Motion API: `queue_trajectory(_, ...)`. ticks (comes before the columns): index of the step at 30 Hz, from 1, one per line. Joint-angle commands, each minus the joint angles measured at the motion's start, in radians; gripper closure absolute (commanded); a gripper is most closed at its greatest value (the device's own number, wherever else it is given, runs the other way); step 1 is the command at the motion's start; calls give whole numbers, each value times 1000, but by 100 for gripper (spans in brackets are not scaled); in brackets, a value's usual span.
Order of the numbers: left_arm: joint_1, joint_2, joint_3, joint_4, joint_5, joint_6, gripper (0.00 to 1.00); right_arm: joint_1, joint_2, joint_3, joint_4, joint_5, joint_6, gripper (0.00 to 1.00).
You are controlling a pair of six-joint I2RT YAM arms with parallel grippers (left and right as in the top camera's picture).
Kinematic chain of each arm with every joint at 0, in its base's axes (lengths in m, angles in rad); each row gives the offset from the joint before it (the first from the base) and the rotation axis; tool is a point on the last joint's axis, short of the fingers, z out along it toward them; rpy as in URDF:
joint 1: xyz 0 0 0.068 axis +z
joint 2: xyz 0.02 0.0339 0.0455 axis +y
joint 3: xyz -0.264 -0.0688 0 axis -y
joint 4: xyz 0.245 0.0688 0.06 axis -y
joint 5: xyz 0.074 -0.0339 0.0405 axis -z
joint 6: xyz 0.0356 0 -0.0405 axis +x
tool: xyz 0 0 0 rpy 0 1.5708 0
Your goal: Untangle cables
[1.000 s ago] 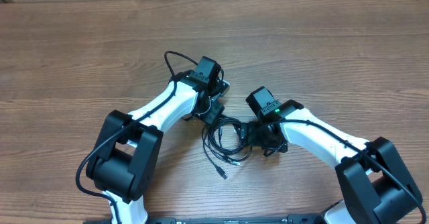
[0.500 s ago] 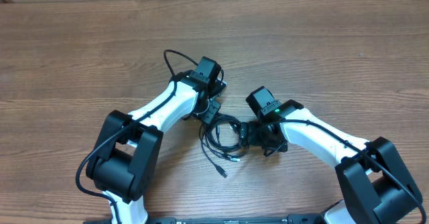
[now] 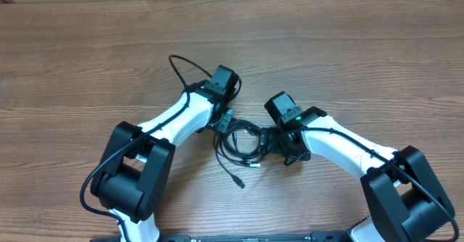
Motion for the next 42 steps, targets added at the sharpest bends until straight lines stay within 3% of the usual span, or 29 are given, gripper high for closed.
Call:
queue_trajectory(1,124,26,-41,-47,-200,-118,42,-8,101,-76,-8,64,6,10)
queue_trajectory(5,225,26,-41,-103,-149,-148,42,-8,101,-76,-12,73,16,10)
queue_trajectory(10,351,27,-60,-102,57,-146,42,-8,101,-76,-16,80,15,9)
queue_trajectory(14,356,26,-63,-56,259,18,43,-9,101,-71,-4,79,-24,8)
queue_trajectory(16,330,26,-65,-32,349,89,45,-21,101,6,-81,76,-93,9)
queue_trajectory(21,236,26,-65,0,346,113,44,-23,100,231,-268,68,-174,10)
queue_trajectory(23,196,26,-65,4,341,121,42,-11,100,319,-279,-68,-336,9)
queue_trajectory(25,169,26,-65,5,280,119,42,-3,100,340,-238,-154,-375,7)
queue_trajectory(29,161,26,-65,5,188,80,39,-1,100,332,-152,-150,-375,6)
queue_trajectory(42,161,26,-65,23,219,79,39,4,101,145,94,3,-371,0)
